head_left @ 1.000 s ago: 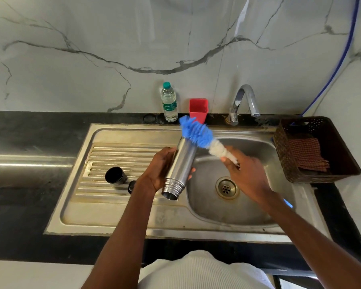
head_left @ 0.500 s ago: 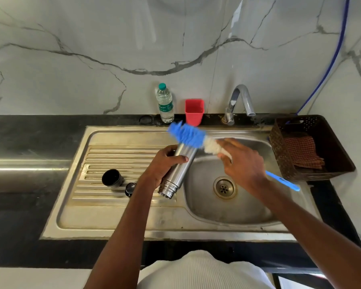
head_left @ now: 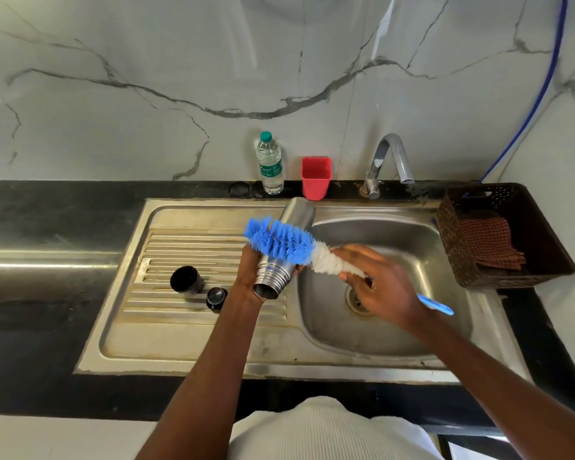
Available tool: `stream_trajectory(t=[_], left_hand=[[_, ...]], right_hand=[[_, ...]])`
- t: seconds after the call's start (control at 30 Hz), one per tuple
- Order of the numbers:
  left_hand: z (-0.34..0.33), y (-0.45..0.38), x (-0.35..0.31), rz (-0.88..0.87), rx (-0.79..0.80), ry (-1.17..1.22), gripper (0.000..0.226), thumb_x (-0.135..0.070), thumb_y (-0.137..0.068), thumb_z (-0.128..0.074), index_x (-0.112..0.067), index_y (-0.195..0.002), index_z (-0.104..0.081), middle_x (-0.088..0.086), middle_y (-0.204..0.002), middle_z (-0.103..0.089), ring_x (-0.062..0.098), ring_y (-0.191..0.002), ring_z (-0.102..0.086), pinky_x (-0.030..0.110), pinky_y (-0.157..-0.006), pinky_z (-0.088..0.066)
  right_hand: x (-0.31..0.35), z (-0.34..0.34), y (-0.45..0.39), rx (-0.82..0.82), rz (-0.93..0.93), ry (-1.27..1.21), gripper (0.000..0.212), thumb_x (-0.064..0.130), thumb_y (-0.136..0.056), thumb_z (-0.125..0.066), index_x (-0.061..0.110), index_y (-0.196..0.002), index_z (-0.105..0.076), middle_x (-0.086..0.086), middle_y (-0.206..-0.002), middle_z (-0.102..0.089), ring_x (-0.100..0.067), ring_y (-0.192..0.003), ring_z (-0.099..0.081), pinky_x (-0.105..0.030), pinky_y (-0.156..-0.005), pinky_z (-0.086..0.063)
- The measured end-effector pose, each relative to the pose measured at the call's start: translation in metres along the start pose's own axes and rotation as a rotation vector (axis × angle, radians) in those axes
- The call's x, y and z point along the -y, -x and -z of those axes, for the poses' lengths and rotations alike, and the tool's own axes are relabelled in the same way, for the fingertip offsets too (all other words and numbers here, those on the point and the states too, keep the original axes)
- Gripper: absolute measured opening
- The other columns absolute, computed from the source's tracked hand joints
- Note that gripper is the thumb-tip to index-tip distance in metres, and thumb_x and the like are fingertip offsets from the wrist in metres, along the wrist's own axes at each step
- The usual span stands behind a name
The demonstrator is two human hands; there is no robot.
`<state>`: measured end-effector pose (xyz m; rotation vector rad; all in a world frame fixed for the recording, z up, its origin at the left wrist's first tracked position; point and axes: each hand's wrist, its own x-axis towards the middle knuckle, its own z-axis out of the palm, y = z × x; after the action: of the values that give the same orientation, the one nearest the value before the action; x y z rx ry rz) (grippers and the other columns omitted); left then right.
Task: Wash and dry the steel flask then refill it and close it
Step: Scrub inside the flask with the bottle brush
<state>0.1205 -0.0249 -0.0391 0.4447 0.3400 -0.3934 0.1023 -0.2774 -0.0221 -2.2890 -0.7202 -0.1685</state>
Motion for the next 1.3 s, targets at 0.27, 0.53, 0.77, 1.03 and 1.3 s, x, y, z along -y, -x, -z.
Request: stream_trajectory(t=[0.27,0.53,0.77,1.03,1.3], left_hand=[[-0.011,-0.009,-0.007,0.063,-0.006,-0.097,0.089,-0.026,-0.051,-0.105,0.003,-0.127,-0.068,0.023,-0.118,-0.07,0.037,-0.096,-0.073,0.049,-0.086,-0.061],[-0.007,-0.003,-0.003,0.009,-0.161,-0.1,0.048,-0.031,-0.084,-0.081,0.002,-0.118,-0.073,0.022,-0.115,-0.072,0.034,-0.089,-0.077,0.046,-0.081,-0.064],[-0.006,-0.004,-0.008,0.099,-0.234,-0.233,0.059,-0.035,-0.089,-0.065,0.006,-0.131,-0.06,0.028,-0.119,-0.068,0.041,-0.09,-0.071,0.046,-0.078,-0.064],[-0.008,0.002,-0.008,0.172,-0.101,-0.236,0.068,-0.042,-0.095,-0.07,0.004,-0.142,-0.054,0.027,-0.119,-0.062,0.04,-0.094,-0.069,0.05,-0.09,-0.059],[0.001,0.002,-0.014,0.126,-0.212,-0.383,0.054,-0.053,-0.087,-0.061,-0.003,-0.108,-0.068,0.013,-0.083,-0.073,0.027,-0.061,-0.073,0.035,-0.054,-0.062]], right_hand=[[-0.014,0.006,-0.015,-0.043,-0.108,0.036,0.054,0.028,-0.097,-0.064,0.036,-0.149,-0.053,0.009,-0.136,-0.065,-0.019,-0.114,-0.069,-0.036,-0.089,-0.057],[-0.02,-0.007,-0.016,-0.077,-0.123,0.086,0.054,0.02,-0.097,-0.066,0.034,-0.148,-0.054,0.008,-0.136,-0.065,-0.019,-0.114,-0.067,-0.03,-0.087,-0.055],[-0.013,-0.006,-0.008,0.0,-0.033,0.127,0.055,0.027,-0.1,-0.06,0.036,-0.153,-0.047,0.01,-0.137,-0.063,-0.021,-0.106,-0.07,-0.033,-0.079,-0.057],[-0.028,-0.004,-0.035,-0.084,-0.234,0.15,0.06,0.021,-0.101,-0.059,0.039,-0.156,-0.04,0.003,-0.138,-0.061,-0.028,-0.109,-0.067,-0.045,-0.082,-0.058],[-0.007,0.0,0.007,0.109,0.188,0.224,0.054,0.029,-0.105,-0.049,0.03,-0.157,-0.039,0.005,-0.143,-0.057,-0.026,-0.095,-0.072,-0.04,-0.063,-0.06]])
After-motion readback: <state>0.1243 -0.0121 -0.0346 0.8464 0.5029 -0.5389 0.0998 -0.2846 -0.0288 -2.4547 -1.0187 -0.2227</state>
